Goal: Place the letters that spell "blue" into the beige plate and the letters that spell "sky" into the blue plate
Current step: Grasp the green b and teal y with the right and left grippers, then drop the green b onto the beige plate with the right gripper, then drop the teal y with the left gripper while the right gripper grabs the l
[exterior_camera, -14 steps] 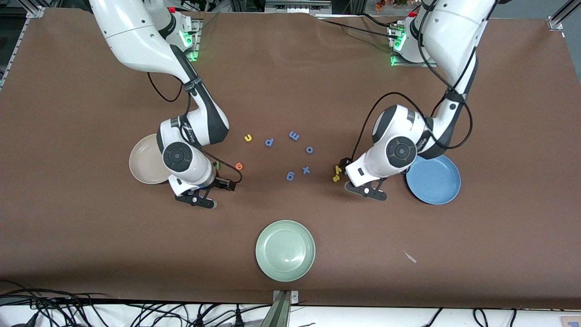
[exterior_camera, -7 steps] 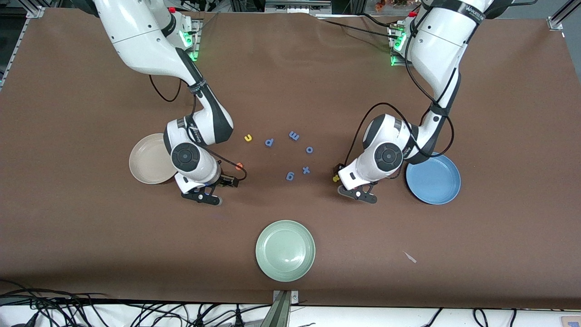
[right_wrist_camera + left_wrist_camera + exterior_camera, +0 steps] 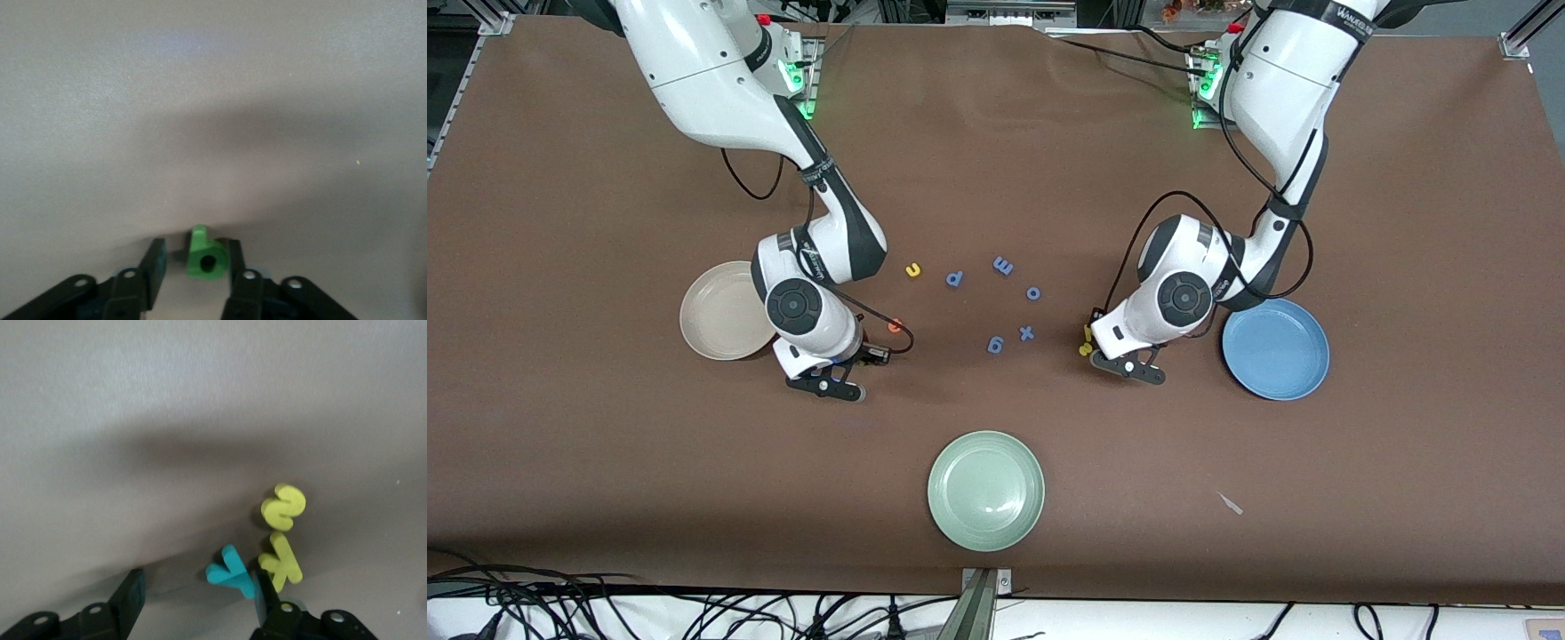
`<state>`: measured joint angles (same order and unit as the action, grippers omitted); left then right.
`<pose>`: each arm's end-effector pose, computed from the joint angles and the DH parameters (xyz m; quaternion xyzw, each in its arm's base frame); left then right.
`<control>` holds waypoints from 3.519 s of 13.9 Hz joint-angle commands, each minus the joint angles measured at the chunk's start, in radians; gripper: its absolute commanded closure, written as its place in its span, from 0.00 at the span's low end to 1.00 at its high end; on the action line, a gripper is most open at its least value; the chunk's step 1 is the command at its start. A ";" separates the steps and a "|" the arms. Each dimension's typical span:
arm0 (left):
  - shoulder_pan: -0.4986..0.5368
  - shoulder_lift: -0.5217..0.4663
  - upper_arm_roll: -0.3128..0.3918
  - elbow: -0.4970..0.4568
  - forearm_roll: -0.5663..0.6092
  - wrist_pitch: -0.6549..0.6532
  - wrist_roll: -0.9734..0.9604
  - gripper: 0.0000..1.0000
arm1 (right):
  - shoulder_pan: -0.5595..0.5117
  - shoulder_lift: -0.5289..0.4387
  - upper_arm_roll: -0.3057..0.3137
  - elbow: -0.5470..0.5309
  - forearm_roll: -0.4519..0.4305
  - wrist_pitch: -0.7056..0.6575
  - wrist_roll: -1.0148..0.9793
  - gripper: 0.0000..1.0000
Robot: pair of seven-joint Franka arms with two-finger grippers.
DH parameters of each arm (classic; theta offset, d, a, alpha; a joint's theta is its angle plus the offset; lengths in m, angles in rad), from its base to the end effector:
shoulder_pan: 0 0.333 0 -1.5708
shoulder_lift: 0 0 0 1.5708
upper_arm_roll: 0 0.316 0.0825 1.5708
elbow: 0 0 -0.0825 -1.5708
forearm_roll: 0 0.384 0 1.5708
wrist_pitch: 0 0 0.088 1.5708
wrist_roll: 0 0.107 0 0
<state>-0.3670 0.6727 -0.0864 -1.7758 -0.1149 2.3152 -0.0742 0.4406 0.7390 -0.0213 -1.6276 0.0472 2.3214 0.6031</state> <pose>0.5792 -0.2810 0.1699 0.9858 -0.1391 -0.0812 0.0474 0.6242 0.2810 0.1836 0.9941 -0.1055 -0.0243 0.0026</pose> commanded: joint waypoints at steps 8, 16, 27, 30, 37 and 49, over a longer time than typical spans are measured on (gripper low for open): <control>-0.043 -0.048 0.007 -0.040 -0.014 0.010 -0.095 0.27 | -0.026 -0.032 -0.006 0.054 0.011 -0.108 -0.150 0.85; -0.038 -0.001 0.008 -0.037 -0.005 0.095 -0.076 0.57 | -0.060 -0.220 -0.189 -0.127 0.016 -0.257 -0.673 0.84; -0.041 0.016 0.008 -0.040 0.001 0.161 -0.076 0.91 | -0.045 -0.253 -0.201 -0.190 0.025 -0.287 -0.713 0.00; -0.041 0.016 0.008 -0.042 0.000 0.161 -0.075 0.93 | -0.045 -0.245 -0.102 -0.170 0.025 -0.260 -0.532 0.00; 0.023 -0.117 0.007 -0.050 0.001 0.021 -0.047 0.99 | 0.000 -0.202 -0.002 -0.204 0.022 -0.081 -0.315 0.00; 0.264 -0.147 0.099 -0.070 0.000 -0.102 0.587 0.77 | 0.015 -0.193 0.001 -0.390 0.016 0.168 -0.332 0.36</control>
<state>-0.1014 0.5301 0.0148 -1.8368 -0.1138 2.2150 0.4847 0.4506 0.5632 -0.0201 -1.9879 0.0632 2.4658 0.2763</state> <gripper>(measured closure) 0.749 0.106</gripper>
